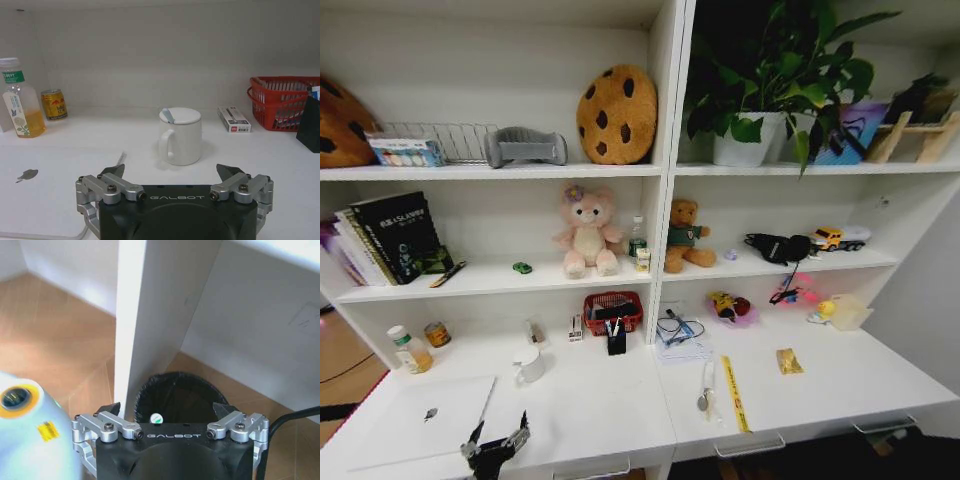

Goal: Organize the objects on the table.

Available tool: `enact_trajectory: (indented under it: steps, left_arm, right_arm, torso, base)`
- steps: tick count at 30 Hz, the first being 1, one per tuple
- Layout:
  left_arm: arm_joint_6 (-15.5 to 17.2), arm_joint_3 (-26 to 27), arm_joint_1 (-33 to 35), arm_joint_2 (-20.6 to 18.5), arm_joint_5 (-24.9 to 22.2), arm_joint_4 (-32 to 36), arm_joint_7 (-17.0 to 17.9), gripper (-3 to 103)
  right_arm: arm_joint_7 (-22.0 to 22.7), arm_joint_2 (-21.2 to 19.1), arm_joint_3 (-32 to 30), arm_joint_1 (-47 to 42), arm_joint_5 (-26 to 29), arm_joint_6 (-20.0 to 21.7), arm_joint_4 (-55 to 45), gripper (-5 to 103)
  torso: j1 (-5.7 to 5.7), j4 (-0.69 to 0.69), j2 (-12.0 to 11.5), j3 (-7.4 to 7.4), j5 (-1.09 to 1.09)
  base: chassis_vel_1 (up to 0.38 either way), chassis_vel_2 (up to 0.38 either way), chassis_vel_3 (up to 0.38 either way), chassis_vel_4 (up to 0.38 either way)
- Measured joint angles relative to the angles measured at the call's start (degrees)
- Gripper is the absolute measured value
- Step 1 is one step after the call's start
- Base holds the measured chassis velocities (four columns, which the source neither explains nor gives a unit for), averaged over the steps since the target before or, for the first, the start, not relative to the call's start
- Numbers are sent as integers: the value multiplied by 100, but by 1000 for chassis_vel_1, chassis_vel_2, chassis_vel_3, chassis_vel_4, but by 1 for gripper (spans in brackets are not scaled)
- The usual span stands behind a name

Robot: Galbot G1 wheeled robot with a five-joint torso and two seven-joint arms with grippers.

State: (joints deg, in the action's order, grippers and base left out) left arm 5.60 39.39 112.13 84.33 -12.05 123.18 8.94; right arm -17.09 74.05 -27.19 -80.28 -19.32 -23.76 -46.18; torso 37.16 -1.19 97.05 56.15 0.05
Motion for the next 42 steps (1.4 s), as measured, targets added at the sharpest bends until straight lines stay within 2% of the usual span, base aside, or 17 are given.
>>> enact_trajectory:
  steps: [3, 8, 9, 11, 12, 16, 21, 25, 26, 27, 28, 29, 32, 33, 35, 36, 42]
  left_arm:
    - [1, -12, -17, 1, 0, 12, 0, 100]
    - [1, -47, -41, -38, 0, 92, 0, 100]
    - [1, -47, -41, -38, 0, 92, 0, 100]
    - [1, -66, -73, -115, -12, 135, 2, 100]
    - [7, -69, -100, -168, -45, 191, 5, 100]
    - [-8, -69, -105, -188, -56, 252, 5, 100]
    - [-29, -129, -129, -181, -31, 281, -3, 100]
    - [-29, -135, -193, -205, -63, 346, -9, 100]
    - [-29, -135, -193, -205, -63, 346, -9, 100]
    - [-29, -109, -214, -221, -108, 383, -11, 100]
    - [-29, -109, -214, -221, -108, 383, -11, 100]
    - [-29, -62, -229, -224, -159, 435, -9, 100]
    - [-19, -13, -249, -210, -239, 530, -3, 100]
    - [-19, -13, -249, -210, -239, 530, -3, 100]
    - [-18, -12, -257, -175, -244, 540, 0, 100]
    - [-17, -20, -260, -149, -244, 541, 1, 100]
    - [-18, -28, -266, -111, -241, 535, -1, 100]
  right_arm:
    - [1, -34, -77, -458, 202, 2, -489, 100]
    - [511, -133, -512, -2612, 1257, -367, -2749, 100]
    - [511, -133, -512, -2612, 1257, -367, -2749, 100]
    - [684, -133, -857, -3385, 1593, -670, -3709, 100]
    - [758, -110, -1148, -3945, 1810, -1043, -4414, 100]
    - [736, 7, -1915, -4640, 2105, -1536, -5737, 100]
    - [875, 61, -2291, -4965, 2479, -1400, -6860, 100]
    - [936, 87, -2456, -4801, 3091, -573, -7840, 100]
    - [936, 87, -2456, -4801, 3091, -573, -7840, 100]
    - [1049, 111, -2430, -4559, 3336, 22, -8116, 100]
    - [1049, 111, -2430, -4559, 3336, 22, -8116, 100]
    - [1324, 123, -2331, -4183, 3555, 683, -8345, 100]
    - [1940, 19, -2122, -3372, 4232, 1898, -8704, 100]
    - [1940, 19, -2122, -3372, 4232, 1898, -8704, 100]
    - [2217, -142, -2042, -2908, 4629, 2503, -8803, 100]
    - [2263, -220, -2042, -2761, 4718, 2690, -8798, 100]
    - [2234, -317, -2196, -2732, 4774, 2689, -8604, 100]
  torso:
    - [0, 2, 0, -1, 1]
    - [-1, 0, 1, -1, -2]
    - [-1, 0, 1, -1, -2]
    - [0, 3, 1, -1, -2]
    - [0, 1, 1, 0, -1]
    - [0, 4, 1, 0, 0]
    - [0, 2, 1, 0, -2]
    - [0, 3, 0, 0, -1]
    - [0, 3, 0, 0, -1]
    - [1, 2, 0, 1, -2]
    - [1, 2, 0, 1, -2]
    - [1, 2, 0, 1, 0]
    - [1, 2, 0, 1, 0]
    - [1, 2, 0, 1, 0]
    - [2, 5, -1, 1, 0]
    - [2, 5, -2, 1, 0]
    - [2, 1, -1, 1, 0]
  base:
    - [0, 0, 0, 0]
    - [0, 0, 0, 0]
    - [0, 0, 0, 0]
    - [0, 0, 0, 0]
    - [0, 0, 0, 0]
    - [0, 0, 0, 0]
    - [0, 0, 0, 0]
    - [0, 0, 0, 0]
    - [0, 0, 0, 0]
    - [0, 0, 0, 0]
    - [0, 0, 0, 0]
    - [0, 0, 0, 0]
    - [0, 0, 0, 0]
    - [0, 0, 0, 0]
    - [0, 0, 0, 0]
    - [0, 0, 0, 0]
    - [0, 0, 0, 0]
